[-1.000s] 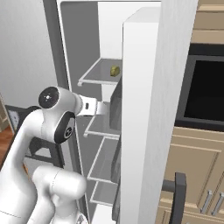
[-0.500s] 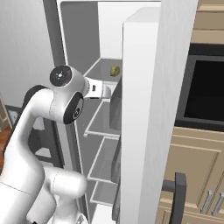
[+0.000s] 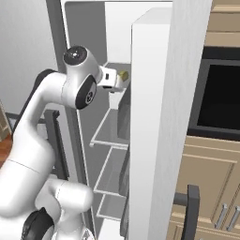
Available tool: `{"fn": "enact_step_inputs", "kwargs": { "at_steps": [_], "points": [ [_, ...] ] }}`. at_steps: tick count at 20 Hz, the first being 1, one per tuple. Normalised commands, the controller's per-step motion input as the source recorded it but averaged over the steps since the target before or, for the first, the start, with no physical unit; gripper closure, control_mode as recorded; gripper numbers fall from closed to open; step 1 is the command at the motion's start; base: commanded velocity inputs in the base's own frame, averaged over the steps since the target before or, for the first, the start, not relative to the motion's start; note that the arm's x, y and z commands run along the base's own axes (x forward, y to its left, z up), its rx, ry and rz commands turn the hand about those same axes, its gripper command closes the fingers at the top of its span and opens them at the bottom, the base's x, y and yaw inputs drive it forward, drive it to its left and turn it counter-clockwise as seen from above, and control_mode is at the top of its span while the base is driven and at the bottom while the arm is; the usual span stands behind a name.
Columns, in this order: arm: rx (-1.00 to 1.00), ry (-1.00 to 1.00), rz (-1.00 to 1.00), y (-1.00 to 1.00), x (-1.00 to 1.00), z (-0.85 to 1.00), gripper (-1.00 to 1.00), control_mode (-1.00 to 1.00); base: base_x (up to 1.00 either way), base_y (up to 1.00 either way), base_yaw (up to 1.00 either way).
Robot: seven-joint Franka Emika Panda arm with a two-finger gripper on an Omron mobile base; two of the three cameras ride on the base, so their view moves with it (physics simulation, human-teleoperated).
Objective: Retrieve the sausage and cheese from the fridge and place them on the cutting board on the counter.
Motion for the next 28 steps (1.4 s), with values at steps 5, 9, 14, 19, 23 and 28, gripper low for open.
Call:
{"fn": "enact_step_inputs", "kwargs": {
  "at_steps": [5,9,14,19,23,28],
  "points": [
    [0.18,0.06,0.00,-0.15,0.23,0.05,-1.00,-1.00,0.00,0.00,0.00],
    [0.16,0.00,0.03,-0.18,0.31,0.00,-1.00,-1.00,0.00,0.00,0.00],
    [0.11,-0.01,0.00,-0.08,0.31,-0.13,-1.00,-1.00,0.00,0.00,0.00],
    [0.13,0.00,0.00,-0.06,0.38,0.05,-1.00,-1.00,0.00,0.00,0.00],
    [0.04,-0.04,0.00,0.04,0.35,0.00,-1.00,-1.00,0.00,0.00,0.00],
    [0.00,-0.03,0.00,0.01,0.36,-0.01,-1.00,-1.00,0.00,0.00,0.00]
  ]
}}
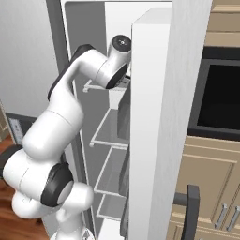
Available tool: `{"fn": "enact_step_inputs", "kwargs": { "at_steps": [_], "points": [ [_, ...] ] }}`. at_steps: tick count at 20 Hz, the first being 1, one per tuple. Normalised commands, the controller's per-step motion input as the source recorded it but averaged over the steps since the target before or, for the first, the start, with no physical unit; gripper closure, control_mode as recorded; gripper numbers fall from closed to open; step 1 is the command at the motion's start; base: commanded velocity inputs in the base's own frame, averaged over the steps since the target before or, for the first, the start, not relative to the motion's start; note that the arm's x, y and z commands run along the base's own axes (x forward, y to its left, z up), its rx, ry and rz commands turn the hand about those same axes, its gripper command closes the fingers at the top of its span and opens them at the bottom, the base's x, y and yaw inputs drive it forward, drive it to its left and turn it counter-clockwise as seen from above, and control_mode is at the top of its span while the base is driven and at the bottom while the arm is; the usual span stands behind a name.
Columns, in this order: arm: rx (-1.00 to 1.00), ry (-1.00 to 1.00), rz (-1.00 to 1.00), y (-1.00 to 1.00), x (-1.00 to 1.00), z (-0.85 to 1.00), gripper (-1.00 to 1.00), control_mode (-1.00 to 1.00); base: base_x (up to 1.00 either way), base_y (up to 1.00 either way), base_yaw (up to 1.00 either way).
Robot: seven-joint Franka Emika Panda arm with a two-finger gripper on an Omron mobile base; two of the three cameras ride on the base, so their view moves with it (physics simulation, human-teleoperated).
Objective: Retrieve the sausage and cheese from the fridge and place them on the cutting board on the counter.
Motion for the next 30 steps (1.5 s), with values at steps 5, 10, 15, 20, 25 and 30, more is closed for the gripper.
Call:
{"fn": "enact_step_inputs", "kwargs": {
  "at_steps": [5,10,15,20,25,30],
  "points": [
    [-0.01,-0.04,0.00,0.02,0.34,-0.11,-1.00,-1.00,0.00,0.00,0.00],
    [-0.04,-0.02,0.01,-0.03,0.27,-0.05,-1.00,-1.00,0.00,0.00,0.00],
    [-0.07,0.01,0.02,-0.05,0.36,0.00,-1.00,-1.00,0.00,0.00,0.00],
    [-0.05,0.00,0.01,-0.03,0.31,-0.01,-1.00,-1.00,0.00,0.00,0.00],
    [-0.05,0.00,0.01,-0.01,0.23,-0.11,-1.00,-1.00,0.00,0.00,0.00],
    [-0.01,0.00,0.00,0.00,0.29,-0.08,-1.00,-1.00,0.00,0.00,0.00]
  ]
}}
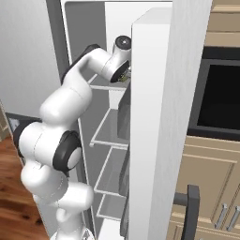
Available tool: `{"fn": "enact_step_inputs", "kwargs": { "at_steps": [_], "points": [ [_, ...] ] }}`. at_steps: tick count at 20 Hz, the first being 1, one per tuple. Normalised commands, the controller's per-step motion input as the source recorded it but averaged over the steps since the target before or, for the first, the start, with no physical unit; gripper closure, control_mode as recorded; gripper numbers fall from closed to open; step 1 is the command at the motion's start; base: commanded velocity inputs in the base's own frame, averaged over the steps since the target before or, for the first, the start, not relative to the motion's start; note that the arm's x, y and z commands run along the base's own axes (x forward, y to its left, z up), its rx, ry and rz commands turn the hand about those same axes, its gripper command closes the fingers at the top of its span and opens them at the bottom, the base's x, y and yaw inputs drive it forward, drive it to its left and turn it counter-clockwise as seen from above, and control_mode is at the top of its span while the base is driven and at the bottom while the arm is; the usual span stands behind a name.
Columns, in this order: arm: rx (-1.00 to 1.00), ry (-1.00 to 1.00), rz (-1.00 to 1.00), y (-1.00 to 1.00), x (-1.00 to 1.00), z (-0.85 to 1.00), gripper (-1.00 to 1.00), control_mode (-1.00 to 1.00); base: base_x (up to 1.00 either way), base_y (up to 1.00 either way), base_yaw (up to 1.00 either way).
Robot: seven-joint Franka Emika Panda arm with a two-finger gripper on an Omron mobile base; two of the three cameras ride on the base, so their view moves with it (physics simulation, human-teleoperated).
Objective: Retrieve the sausage and cheese from the fridge and place them on the cutting board on the counter.
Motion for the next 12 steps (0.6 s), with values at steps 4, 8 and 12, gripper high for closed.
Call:
{"fn": "enact_step_inputs", "kwargs": {
  "at_steps": [4,8,12],
  "points": [
    [-0.01,0.00,0.00,0.00,0.35,-0.12,-1.00,-1.00,0.00,0.00,0.00],
    [0.00,0.04,0.00,-0.01,0.30,-0.10,-1.00,-1.00,0.00,0.00,0.00],
    [0.00,0.03,0.00,0.00,0.24,-0.11,-1.00,-1.00,0.00,0.00,0.00]
  ]
}}
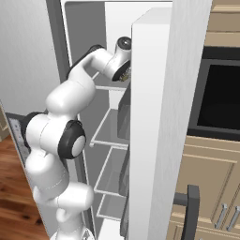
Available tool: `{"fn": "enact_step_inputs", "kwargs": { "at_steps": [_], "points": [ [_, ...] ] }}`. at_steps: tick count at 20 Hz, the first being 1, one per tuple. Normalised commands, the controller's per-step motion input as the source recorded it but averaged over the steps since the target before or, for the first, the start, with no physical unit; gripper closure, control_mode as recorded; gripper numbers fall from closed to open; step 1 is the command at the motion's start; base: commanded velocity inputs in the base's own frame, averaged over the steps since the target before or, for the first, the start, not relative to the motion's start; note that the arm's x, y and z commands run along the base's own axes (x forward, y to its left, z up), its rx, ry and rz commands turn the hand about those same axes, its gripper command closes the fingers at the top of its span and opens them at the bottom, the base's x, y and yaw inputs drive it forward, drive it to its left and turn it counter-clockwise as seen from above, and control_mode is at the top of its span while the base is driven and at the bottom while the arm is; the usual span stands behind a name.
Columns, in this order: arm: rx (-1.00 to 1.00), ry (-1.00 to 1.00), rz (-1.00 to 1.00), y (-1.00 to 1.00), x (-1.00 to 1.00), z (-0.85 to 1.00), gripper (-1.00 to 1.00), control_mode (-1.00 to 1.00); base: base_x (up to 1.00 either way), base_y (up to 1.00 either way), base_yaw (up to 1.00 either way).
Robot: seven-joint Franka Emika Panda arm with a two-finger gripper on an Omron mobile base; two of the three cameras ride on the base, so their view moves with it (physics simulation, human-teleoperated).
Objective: Retrieve the sausage and cheese from the fridge and place them on the cutting board on the counter.
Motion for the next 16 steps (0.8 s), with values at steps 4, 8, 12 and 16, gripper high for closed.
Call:
{"fn": "enact_step_inputs", "kwargs": {
  "at_steps": [4,8,12,16],
  "points": [
    [0.00,0.03,0.00,-0.01,0.11,-0.10,-1.00,-1.00,0.00,0.00,0.00],
    [0.00,0.03,0.00,0.00,0.01,-0.18,1.00,-1.00,0.00,0.00,0.00],
    [0.00,0.02,0.00,-0.02,0.00,-0.24,1.00,-1.00,0.00,0.00,0.00],
    [0.00,0.00,0.00,-0.08,-0.14,-0.28,1.00,-1.00,0.00,0.00,0.00]
  ]
}}
